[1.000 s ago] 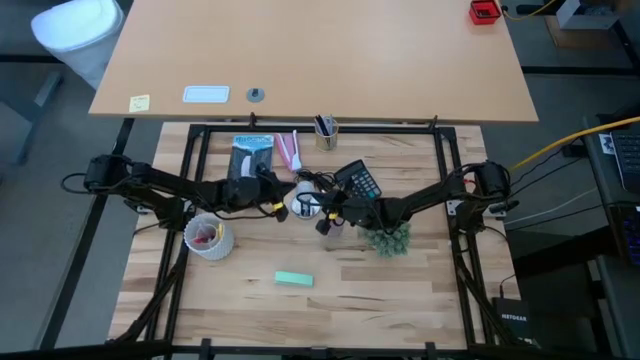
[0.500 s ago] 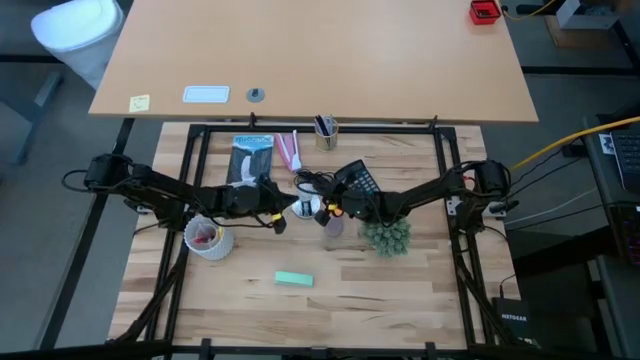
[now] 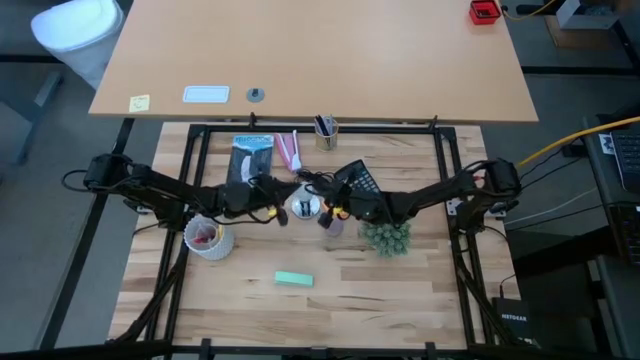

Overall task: Screw lightbulb
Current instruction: Remove the lightbulb from the lamp

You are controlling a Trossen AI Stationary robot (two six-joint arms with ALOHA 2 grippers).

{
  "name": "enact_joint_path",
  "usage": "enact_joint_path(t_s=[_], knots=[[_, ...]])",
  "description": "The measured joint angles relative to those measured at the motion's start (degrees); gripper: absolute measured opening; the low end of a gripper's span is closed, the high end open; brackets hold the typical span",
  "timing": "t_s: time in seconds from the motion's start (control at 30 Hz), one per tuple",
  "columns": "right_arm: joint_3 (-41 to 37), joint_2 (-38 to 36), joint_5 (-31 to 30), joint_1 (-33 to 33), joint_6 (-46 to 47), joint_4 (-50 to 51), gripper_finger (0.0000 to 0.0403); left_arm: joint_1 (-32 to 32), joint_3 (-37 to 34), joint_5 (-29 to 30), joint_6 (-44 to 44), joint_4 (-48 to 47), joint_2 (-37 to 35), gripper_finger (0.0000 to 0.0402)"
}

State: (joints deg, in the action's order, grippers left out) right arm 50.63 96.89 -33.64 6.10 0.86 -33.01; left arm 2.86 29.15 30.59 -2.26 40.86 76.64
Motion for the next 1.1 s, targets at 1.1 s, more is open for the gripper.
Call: enact_joint_path(t_s=[1.1], knots=[[0.0, 6.9, 1.1, -1.6, 6.4, -2.8, 0.0012, -2.7, 0.0, -4.2, -14.1, -17.8, -0.1, 0.0000]])
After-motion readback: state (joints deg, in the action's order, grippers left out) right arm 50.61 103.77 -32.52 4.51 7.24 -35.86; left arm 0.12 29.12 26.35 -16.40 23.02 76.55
